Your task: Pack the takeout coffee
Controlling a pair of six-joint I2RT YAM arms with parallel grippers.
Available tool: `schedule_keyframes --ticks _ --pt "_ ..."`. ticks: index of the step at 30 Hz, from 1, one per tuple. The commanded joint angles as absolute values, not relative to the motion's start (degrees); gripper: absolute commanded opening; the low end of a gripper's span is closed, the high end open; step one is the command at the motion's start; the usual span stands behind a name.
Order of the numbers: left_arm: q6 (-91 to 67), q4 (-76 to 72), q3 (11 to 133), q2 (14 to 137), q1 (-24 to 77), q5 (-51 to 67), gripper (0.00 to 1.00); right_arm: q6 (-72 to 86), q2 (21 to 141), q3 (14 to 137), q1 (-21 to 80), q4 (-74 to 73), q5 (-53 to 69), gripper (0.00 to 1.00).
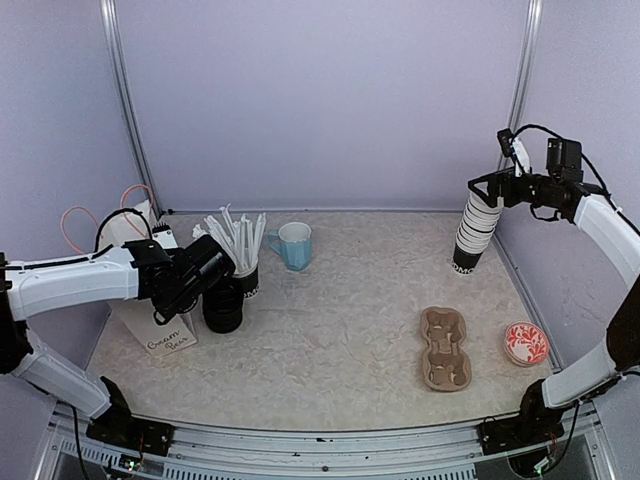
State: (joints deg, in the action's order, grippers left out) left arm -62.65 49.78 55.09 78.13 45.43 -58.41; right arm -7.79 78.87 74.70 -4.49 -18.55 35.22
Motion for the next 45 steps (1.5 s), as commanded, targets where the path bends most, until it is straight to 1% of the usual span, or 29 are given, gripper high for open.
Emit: schedule_keyframes --ticks 1,7,12,13,16,17,20,22,24,25,27,28,29,30,31,32,34,35,36,38,42,45 --pt "-54.11 42.00 57.86 79.16 42.20 -61.31 0.00 -7.40 79.11 74.62 -3.67 -18.04 35.56 0.98" --pt "-49.30 39.74 58.68 78.63 41.94 -60.05 0.00 -7.89 78.67 74.27 -3.66 -18.57 35.30 0.98" --pt "-42.18 37.85 62.33 74.85 45.92 -57.23 0.00 -8.62 78.31 74.88 -3.65 -19.98 36.17 0.98" --pt "-42.07 38.14 63.61 73.68 46.94 -57.14 0.05 -8.77 78.38 75.21 -3.66 -20.48 36.47 0.98" --pt "-42.77 39.84 67.88 70.66 49.38 -57.46 0.28 -9.26 78.44 75.80 -3.63 -21.23 37.44 0.98" --pt "-43.64 40.99 69.51 69.81 50.07 -58.19 0.32 -9.43 78.40 75.83 -3.64 -21.41 37.78 0.98" --pt "-44.11 43.44 74.96 68.21 52.01 -60.39 0.39 -9.90 78.39 76.25 -3.68 -22.00 38.66 0.98" --pt "-39.51 41.18 78.00 67.59 53.29 -60.61 0.43 -10.16 78.40 76.94 -3.67 -22.65 39.25 0.98" --pt "-29.79 33.64 79.53 66.82 55.17 -58.81 0.46 -10.72 78.52 77.85 -3.67 -23.61 39.65 0.99" --pt "-24.19 28.70 79.39 66.41 56.28 -56.89 0.50 -11.32 78.75 78.68 -3.62 -24.21 39.29 0.99" --pt "-12.53 18.07 78.10 64.95 57.53 -46.12 0.55 -12.80 79.93 80.97 -3.67 -26.39 37.13 0.99" --pt "-8.22 13.53 77.45 64.56 57.85 -40.22 0.63 -14.40 81.18 83.25 -3.69 -28.74 35.66 0.99" --pt "-4.03 9.78 76.91 64.30 58.44 -35.44 0.74 -15.77 83.25 86.21 -3.67 -32.19 33.67 0.99" --pt "-2.09 6.81 76.72 64.59 58.74 -33.28 0.92 -16.34 85.65 90.35 -3.69 -35.82 31.96 0.99" --pt "-0.55 4.65 77.02 65.13 58.79 -31.24 0.98 -17.24 88.57 94.49 -3.68 -41.10 30.19 0.99" --pt "1.17 2.80 77.48 66.65 58.74 -30.18 0.99 -18.60 92.25 99.67 -3.69 -44.92 28.93 0.93" --pt "1.00 0.61 78.11 69.45 58.80 -31.07 0.99 -21.79 97.27 107.24 -3.69 -51.31 26.59 0.76" --pt "1.04 0.46 78.85 71.60 58.80 -30.44 0.99 -22.83 99.59 110.71 -3.65 -54.41 25.61 0.66" --pt "1.13 -0.35 79.40 72.99 58.80 -29.41 0.99 -23.67 101.31 113.57 -3.69 -56.78 24.78 0.60" --pt "0.71 -1.90 80.17 76.18 59.28 -27.45 0.99 -25.03 100.85 112.33 -3.60 -55.97 23.12 0.59" --pt "-4.05 -2.59 81.77 82.82 61.36 -29.09 0.99 -28.06 101.09 112.47 -3.60 -58.49 23.56 0.58" --pt "-4.20 -4.35 81.55 85.64 62.88 -31.37 0.99 -29.73 101.72 111.71 -3.60 -59.96 23.71 0.58"
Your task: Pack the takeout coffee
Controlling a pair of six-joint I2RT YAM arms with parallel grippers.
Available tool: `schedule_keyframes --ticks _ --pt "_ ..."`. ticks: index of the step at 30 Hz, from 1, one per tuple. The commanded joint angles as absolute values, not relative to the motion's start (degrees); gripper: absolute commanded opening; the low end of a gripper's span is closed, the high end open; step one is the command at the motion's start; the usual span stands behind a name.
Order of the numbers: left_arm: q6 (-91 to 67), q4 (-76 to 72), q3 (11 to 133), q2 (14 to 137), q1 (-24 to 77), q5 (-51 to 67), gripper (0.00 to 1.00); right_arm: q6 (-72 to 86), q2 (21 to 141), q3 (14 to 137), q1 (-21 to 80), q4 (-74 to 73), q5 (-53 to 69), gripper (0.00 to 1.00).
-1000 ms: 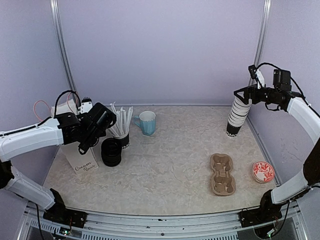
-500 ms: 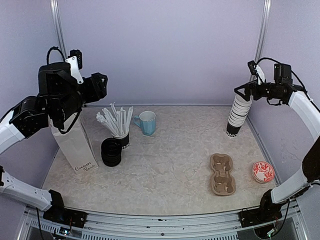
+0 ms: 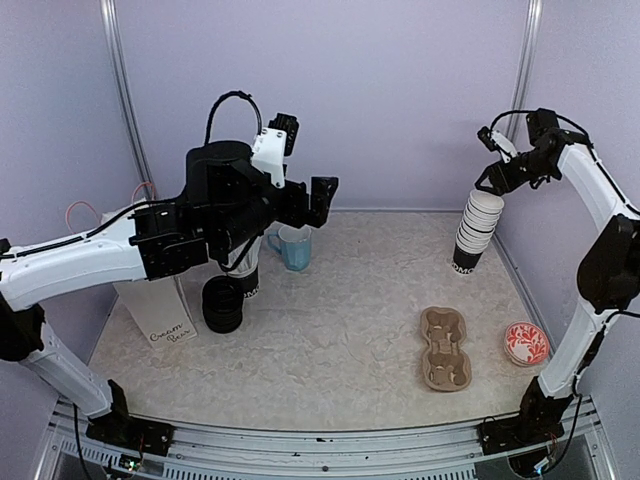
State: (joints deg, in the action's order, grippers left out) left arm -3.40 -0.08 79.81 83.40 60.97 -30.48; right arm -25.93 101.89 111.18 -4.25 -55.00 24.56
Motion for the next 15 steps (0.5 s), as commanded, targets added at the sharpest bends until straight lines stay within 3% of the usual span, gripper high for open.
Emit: schedule_keyframes --ticks 1,8,15 --pt "-3.70 -4.36 81.56 86.21 63.17 -32.13 0.99 -29.93 102.38 111.97 -3.60 -60.57 23.94 0.57" --pt "-8.84 9.95 89.72 94.70 63.53 -34.27 0.99 -30.79 105.19 113.11 -3.60 -63.00 24.16 0.48" --pt "-13.19 6.17 86.25 96.07 63.14 -28.65 0.99 -31.07 106.78 113.82 -3.51 -63.42 23.77 0.40"
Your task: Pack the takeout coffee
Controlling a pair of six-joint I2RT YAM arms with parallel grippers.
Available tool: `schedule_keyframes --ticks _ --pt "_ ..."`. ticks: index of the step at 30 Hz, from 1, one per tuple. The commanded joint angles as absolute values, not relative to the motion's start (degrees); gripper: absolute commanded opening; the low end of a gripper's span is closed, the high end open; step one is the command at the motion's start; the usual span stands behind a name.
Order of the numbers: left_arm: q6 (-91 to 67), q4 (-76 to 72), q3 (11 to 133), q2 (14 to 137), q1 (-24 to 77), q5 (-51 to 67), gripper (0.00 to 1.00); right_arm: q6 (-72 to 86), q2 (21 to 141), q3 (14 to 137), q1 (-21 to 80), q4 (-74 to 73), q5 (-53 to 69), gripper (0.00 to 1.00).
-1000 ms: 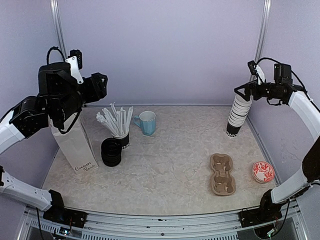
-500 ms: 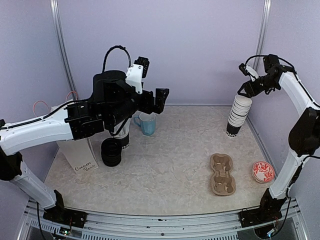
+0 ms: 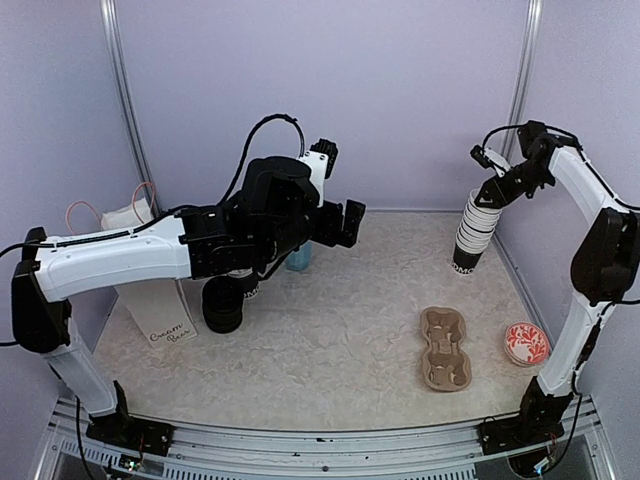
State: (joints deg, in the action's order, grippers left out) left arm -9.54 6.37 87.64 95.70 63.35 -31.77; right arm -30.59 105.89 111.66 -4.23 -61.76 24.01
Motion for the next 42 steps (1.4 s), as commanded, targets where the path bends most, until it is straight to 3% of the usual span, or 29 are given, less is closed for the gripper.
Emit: schedule_keyframes --ticks 1,8,16,25,31,37,42 --pt "-13.20 5.25 85.74 96.06 63.23 -29.04 0.99 -31.03 107.04 114.02 -3.52 -63.45 23.69 0.38" --pt "-16.57 13.84 91.43 99.82 63.00 -35.95 0.99 -31.11 107.82 114.25 -3.44 -63.71 23.99 0.23" --pt "-13.92 14.01 91.28 100.16 62.87 -32.51 0.99 -31.11 107.79 113.60 -2.91 -63.81 23.69 0.29" --pt "-14.47 13.03 90.07 99.44 62.50 -33.19 0.99 -30.67 108.23 114.16 -2.64 -63.78 23.33 0.06" --pt "-15.04 13.00 89.50 98.88 61.79 -32.32 0.99 -30.67 108.20 113.46 -2.55 -63.81 23.22 0.13" --pt "-15.59 13.10 89.40 98.74 61.76 -31.66 0.98 -30.37 107.93 113.35 -2.55 -63.36 23.37 0.03" --pt "-15.54 13.20 89.03 98.49 61.78 -31.45 0.98 -30.62 105.64 114.41 -2.50 -62.98 23.39 0.00"
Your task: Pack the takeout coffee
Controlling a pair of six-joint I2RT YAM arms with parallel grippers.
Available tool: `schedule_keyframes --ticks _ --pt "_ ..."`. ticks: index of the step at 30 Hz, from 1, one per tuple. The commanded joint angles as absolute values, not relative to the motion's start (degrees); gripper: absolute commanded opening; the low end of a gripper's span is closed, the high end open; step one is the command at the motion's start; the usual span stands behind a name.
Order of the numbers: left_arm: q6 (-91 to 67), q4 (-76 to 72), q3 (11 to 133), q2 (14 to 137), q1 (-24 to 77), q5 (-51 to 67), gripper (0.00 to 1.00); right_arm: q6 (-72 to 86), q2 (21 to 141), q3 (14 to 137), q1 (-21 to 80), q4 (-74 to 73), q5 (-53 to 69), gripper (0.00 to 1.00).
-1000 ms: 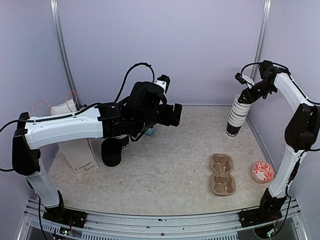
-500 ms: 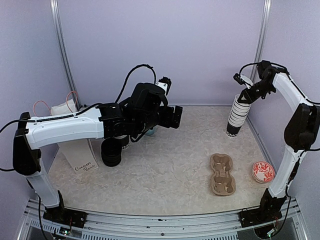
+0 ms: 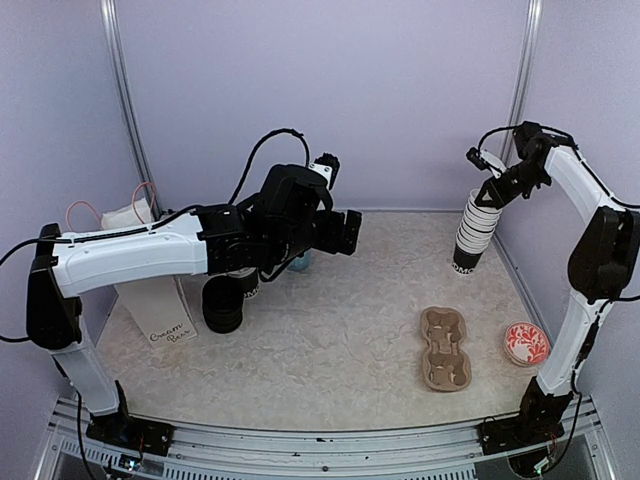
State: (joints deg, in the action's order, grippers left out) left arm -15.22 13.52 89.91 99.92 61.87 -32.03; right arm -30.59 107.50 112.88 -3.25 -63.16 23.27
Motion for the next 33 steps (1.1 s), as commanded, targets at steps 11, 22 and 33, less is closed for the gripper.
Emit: schedule_keyframes --ticks 11,22,33 --pt "-16.77 14.17 90.72 98.87 58.96 -28.92 0.99 -31.17 99.11 116.10 -2.54 -63.70 21.71 0.00" --pt "-18.13 10.49 86.83 95.28 56.34 -23.74 0.98 -34.28 91.08 122.00 -2.20 -63.48 22.84 0.00" --pt "-19.78 21.61 95.83 95.96 55.57 -29.66 0.99 -41.50 87.26 101.62 14.62 -59.94 34.27 0.00"
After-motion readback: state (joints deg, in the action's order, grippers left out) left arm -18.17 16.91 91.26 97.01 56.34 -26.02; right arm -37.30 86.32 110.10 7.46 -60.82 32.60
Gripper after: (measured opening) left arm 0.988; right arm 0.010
